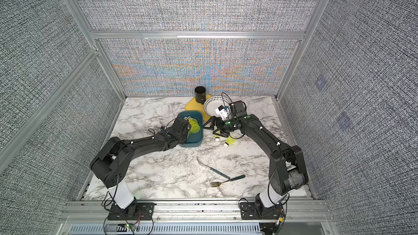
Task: Put the shuttlecocks into the storage box
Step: Place the shuttlecock in the storage box.
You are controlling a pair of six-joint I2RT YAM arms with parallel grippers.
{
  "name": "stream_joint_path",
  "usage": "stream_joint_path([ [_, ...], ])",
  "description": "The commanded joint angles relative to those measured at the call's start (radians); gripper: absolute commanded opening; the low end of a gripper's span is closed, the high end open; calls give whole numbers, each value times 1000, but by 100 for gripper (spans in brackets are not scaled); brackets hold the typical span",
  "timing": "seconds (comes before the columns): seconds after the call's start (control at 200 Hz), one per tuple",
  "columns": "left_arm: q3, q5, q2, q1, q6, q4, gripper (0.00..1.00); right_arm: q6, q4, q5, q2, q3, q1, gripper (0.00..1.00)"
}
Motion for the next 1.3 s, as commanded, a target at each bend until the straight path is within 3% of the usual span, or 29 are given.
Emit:
stream_joint_path([
  [0.0,-2,-23,4,0,12,19,2,-13,1,-7,-4,1,2,99],
  [0.085,-5,-25,4,0,10,17,2,-13,1,-7,-4,4,0,99],
  [0.265,-5,-6,3,0,2,-1,34,-12,2,-8,-3,6,-3,99],
  [0.345,-9,3,-9,0,0,-11,43,-11,2,-6,-2,7,-3,99],
  [0.395,-6,6,-19,0,-3,-33,58,-11,1,-7,-1,9,-4,99],
  [0.586,29,22,-55,0,-14,-153,91,-11,1,-5,1,10,-7,99],
  [0.806,53,60,-63,0,-31,-213,100,-13,0,-5,2,13,-11,99],
  [1.296,87,74,-130,-21,-34,-343,100,-22,-5,5,-5,7,-9,99],
])
